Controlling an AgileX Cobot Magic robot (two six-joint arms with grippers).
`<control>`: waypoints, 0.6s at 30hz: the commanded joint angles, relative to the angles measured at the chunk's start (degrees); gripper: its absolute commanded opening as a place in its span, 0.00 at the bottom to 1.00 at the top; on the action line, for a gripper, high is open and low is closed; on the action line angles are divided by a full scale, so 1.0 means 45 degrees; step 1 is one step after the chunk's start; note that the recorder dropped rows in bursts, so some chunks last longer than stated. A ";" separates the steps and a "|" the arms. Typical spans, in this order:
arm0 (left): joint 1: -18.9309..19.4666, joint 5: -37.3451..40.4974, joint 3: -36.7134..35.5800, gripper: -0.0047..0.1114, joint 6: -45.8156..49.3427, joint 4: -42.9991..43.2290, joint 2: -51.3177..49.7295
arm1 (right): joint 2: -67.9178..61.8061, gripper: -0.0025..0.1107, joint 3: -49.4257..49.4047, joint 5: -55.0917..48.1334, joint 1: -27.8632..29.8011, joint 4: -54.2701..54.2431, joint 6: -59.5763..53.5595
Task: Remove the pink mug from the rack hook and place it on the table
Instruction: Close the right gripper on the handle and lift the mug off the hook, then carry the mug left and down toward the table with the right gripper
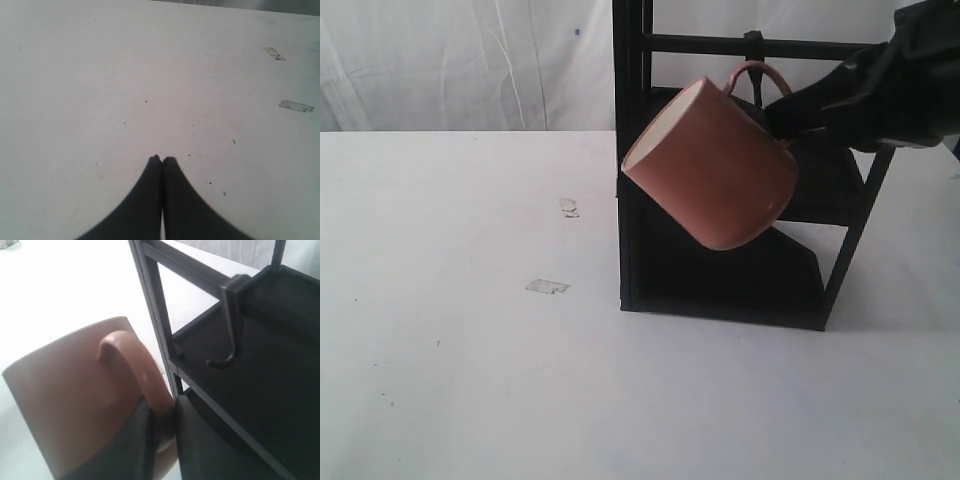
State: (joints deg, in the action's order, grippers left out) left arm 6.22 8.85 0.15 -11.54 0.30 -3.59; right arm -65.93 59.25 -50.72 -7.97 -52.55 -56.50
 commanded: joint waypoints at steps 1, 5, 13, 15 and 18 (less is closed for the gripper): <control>-0.0032 -0.0050 -0.0034 0.04 0.0032 0.0020 0.0045 | 0.0498 0.02 0.0002 -0.0185 -0.0441 -0.0437 0.0026; -0.0032 -0.0050 -0.0034 0.04 0.0032 0.0020 0.0045 | 0.0910 0.02 0.0002 -0.0388 -0.1667 -0.0437 0.0103; -0.0032 -0.0050 -0.0034 0.04 0.0032 0.0020 0.0045 | 0.1044 0.02 0.0002 0.0726 -0.4367 -0.0652 0.0701; -0.0032 -0.0050 -0.0034 0.04 0.0032 0.0020 0.0045 | 0.0872 0.02 0.0002 0.1421 -0.5227 -0.0717 0.0701; -0.0032 -0.0050 -0.0034 0.04 0.0032 0.0020 0.0045 | 0.0528 0.02 -0.0035 0.2766 -0.6562 -0.0717 0.0842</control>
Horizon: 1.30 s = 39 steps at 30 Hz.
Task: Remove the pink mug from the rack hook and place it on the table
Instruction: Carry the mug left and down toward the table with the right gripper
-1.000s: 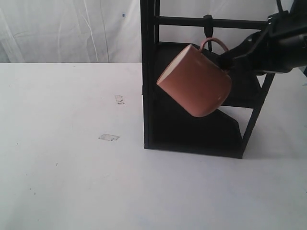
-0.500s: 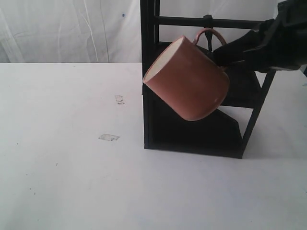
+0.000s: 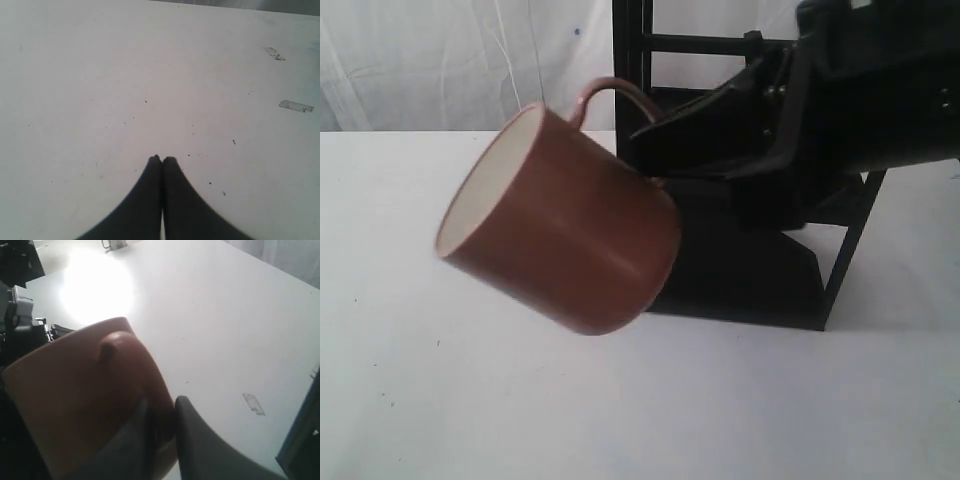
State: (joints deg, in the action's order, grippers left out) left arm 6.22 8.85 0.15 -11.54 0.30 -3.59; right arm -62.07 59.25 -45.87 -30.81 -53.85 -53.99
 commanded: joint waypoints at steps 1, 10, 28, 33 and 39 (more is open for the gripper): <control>-0.0032 -0.0050 -0.0034 0.04 0.0032 0.0020 0.0045 | -0.0428 0.02 -0.0059 0.2298 -0.1886 -0.0376 0.0317; -0.0032 -0.0050 -0.0034 0.04 0.0032 0.0020 0.0045 | -0.1558 0.02 -0.0568 0.5711 -0.4922 0.0584 0.0346; -0.0032 -0.0050 -0.0034 0.04 0.0032 0.0020 0.0045 | -0.4230 0.02 -0.0589 1.0419 -0.5985 0.5758 0.7454; -0.0032 -0.0050 -0.0034 0.04 0.0032 0.0020 0.0045 | -0.4924 0.02 -0.0803 1.2650 -0.6549 0.6274 0.9528; -0.0032 -0.0050 -0.0034 0.04 0.0032 0.0020 0.0045 | -0.5828 0.02 -0.2352 1.7727 -0.7046 0.6655 1.2418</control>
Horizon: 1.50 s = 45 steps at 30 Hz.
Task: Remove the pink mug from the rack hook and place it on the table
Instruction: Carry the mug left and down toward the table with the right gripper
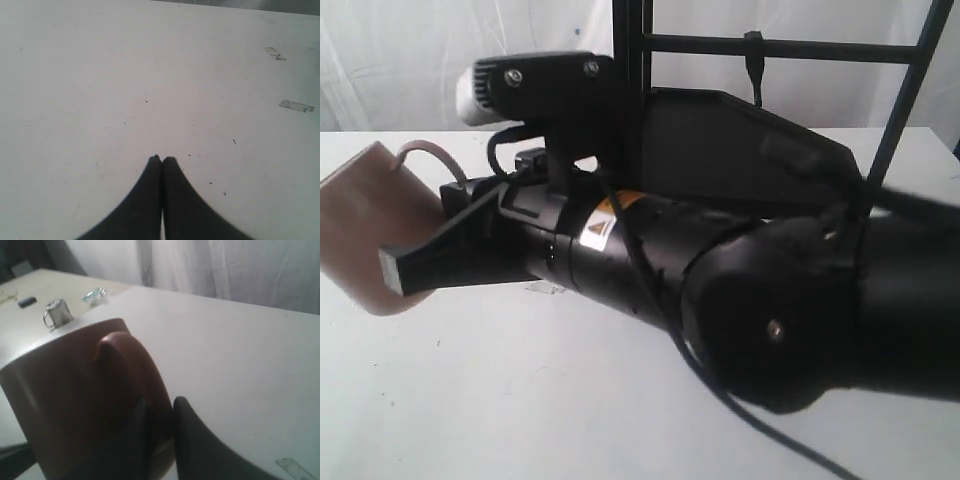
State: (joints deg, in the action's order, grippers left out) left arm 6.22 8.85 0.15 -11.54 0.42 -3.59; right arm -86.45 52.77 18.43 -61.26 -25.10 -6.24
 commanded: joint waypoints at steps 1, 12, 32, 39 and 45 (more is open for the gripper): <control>-0.0032 -0.0050 -0.0034 0.04 0.0032 -0.0007 0.0045 | -0.0516 0.02 -0.1130 0.3995 -0.0339 0.0386 0.2270; -0.0032 -0.0050 -0.0034 0.04 0.0032 -0.0007 0.0045 | -0.1746 0.02 -0.2722 0.8345 -0.0368 0.2925 0.5139; -0.0032 -0.0050 -0.0034 0.04 0.0032 -0.0007 0.0045 | -0.4980 0.02 -0.2722 1.1320 -0.0368 0.2079 0.6913; -0.0032 -0.0050 -0.0034 0.04 0.0032 -0.0007 0.0045 | -0.5610 0.02 -0.2560 1.1342 -0.0318 0.1806 0.6913; -0.0032 -0.0050 -0.0034 0.04 0.0032 -0.0007 0.0045 | -0.6370 0.02 -0.1817 1.1289 -0.0318 0.1830 0.6913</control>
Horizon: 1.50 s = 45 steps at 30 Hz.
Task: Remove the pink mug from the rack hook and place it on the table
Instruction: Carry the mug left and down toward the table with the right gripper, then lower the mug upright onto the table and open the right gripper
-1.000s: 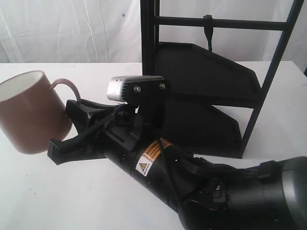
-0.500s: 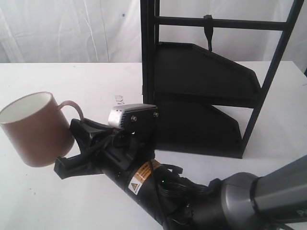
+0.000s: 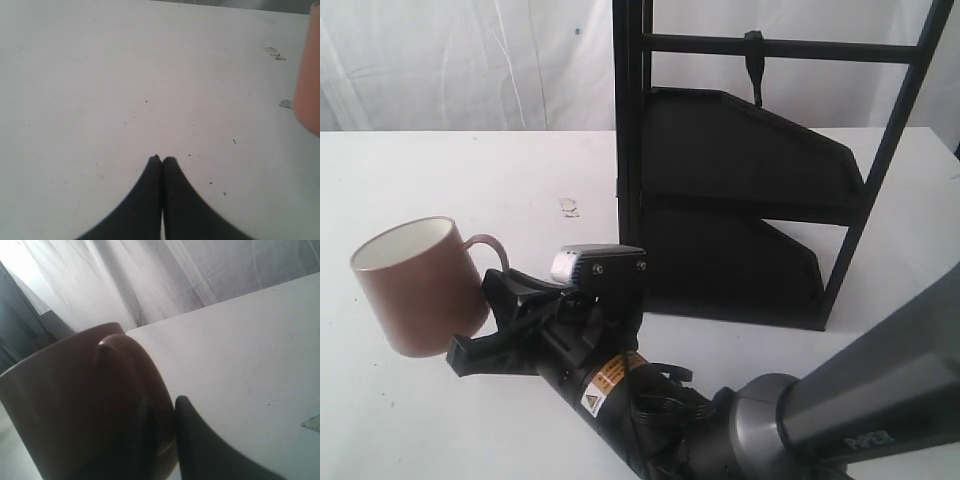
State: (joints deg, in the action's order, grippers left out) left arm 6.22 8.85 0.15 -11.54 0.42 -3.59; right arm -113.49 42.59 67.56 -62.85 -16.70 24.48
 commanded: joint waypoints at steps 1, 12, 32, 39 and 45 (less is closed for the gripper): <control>-0.0032 -0.0050 -0.0034 0.04 0.0032 -0.0007 0.0045 | -0.0457 0.02 0.0476 0.0372 0.0036 -0.0036 0.0085; -0.0032 -0.0050 -0.0034 0.04 0.0032 -0.0007 0.0045 | -0.0738 0.02 0.0711 -0.1950 0.0336 -0.0504 0.0653; -0.0032 -0.0050 -0.0034 0.04 0.0032 -0.0007 0.0045 | -0.1200 0.04 0.1313 -0.3913 0.0418 -0.0710 0.0605; -0.0032 -0.0050 -0.0034 0.04 0.0032 -0.0007 0.0045 | -0.1200 0.13 0.1313 -0.3967 0.0418 -0.0681 0.0605; -0.0032 -0.0050 -0.0034 0.04 0.0032 -0.0007 0.0045 | -0.1200 0.14 0.1313 -0.3967 0.0418 -0.0656 0.0605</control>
State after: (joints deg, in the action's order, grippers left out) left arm 6.22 8.85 0.15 -11.54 0.42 -3.59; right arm -119.00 48.36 49.07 -61.63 -19.61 26.98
